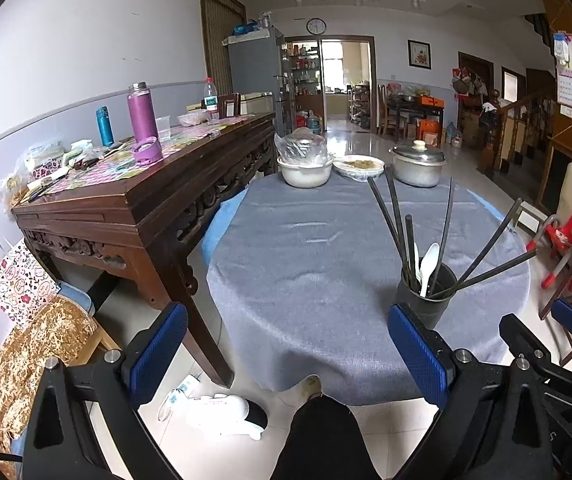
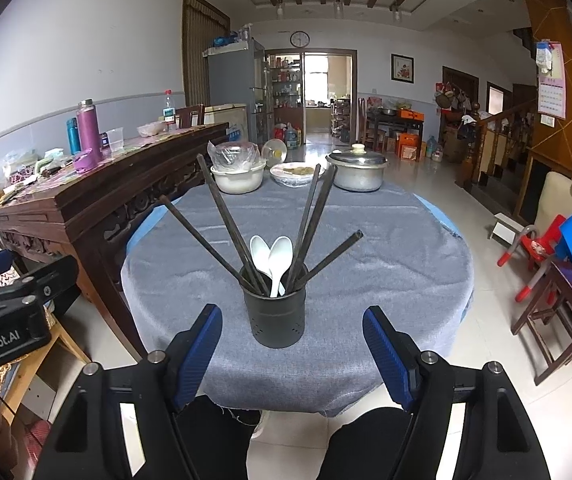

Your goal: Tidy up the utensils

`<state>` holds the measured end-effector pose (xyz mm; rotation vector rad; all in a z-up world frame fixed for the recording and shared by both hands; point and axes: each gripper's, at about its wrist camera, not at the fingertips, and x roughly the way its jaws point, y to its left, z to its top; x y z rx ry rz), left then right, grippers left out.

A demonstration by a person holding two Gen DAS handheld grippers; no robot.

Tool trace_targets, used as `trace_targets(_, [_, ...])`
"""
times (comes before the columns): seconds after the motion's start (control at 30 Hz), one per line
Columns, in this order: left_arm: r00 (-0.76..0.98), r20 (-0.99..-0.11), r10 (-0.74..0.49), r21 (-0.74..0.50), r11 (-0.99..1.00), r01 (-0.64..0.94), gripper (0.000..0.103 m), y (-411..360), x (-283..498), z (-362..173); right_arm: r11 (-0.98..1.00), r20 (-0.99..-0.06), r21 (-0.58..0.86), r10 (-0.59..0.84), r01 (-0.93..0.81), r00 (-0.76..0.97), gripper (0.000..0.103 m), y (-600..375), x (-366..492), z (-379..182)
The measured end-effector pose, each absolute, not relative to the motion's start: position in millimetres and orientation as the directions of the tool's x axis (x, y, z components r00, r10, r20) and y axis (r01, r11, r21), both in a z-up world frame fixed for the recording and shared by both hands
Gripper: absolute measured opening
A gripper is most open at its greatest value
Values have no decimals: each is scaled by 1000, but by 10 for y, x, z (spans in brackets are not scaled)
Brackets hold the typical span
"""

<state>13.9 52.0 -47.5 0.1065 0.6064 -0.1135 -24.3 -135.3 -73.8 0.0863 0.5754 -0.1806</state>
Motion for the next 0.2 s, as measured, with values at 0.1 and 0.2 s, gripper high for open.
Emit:
trace_targets(0.1, [815, -573, -90, 70, 985, 159, 100, 471, 194, -551, 979, -567, 63, -126, 195, 814, 76, -1456, -194, -839])
trace_targets(0.2, [779, -614, -130, 30, 982, 188, 100, 516, 438, -715, 967, -608, 102, -124, 231, 785, 76, -1680, -99, -1037])
